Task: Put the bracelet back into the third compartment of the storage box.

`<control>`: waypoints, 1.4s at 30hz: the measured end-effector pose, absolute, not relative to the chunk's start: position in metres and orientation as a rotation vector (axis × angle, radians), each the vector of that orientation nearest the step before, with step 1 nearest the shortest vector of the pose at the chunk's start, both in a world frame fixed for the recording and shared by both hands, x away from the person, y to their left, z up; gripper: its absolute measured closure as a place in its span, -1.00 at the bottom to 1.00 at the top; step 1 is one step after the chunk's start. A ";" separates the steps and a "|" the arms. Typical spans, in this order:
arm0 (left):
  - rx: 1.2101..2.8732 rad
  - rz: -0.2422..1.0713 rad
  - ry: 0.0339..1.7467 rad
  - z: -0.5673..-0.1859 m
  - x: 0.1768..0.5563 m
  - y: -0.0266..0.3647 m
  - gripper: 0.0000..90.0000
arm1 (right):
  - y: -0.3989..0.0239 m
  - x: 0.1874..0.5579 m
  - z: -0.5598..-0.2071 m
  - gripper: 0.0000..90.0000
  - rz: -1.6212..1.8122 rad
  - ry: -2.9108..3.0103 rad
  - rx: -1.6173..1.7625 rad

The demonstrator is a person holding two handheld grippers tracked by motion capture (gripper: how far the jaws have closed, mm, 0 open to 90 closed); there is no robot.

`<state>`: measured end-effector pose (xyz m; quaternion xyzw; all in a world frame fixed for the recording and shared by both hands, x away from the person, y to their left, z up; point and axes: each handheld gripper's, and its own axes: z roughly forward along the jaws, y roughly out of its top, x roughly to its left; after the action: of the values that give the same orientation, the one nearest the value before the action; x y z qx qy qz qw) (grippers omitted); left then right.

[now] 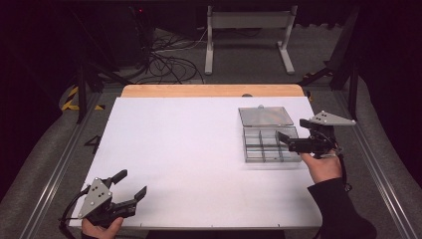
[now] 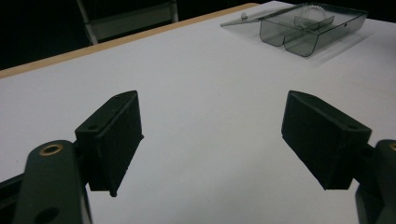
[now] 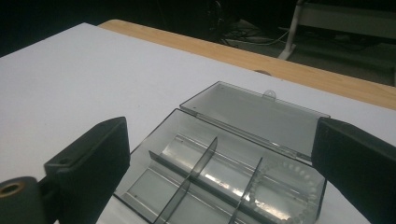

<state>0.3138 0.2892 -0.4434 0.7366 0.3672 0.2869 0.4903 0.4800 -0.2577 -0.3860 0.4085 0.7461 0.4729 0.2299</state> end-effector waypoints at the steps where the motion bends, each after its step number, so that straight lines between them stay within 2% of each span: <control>1: 1.789 0.696 0.892 -0.443 0.314 0.289 -0.54 | -0.257 0.479 -0.385 -0.90 1.302 2.055 1.118; 21: 1.790 0.694 0.892 -0.443 0.313 0.289 -0.54 | -0.253 0.445 -0.374 -0.93 1.370 2.129 0.981; 42: 1.797 0.687 0.887 -0.444 0.313 0.290 -0.54 | -0.260 0.410 -0.402 -0.98 1.404 2.251 0.876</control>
<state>0.3130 0.2895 -0.4435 0.7396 0.3652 0.2829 0.4895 0.4102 -0.2600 -0.4016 0.3088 0.7936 0.4949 0.1731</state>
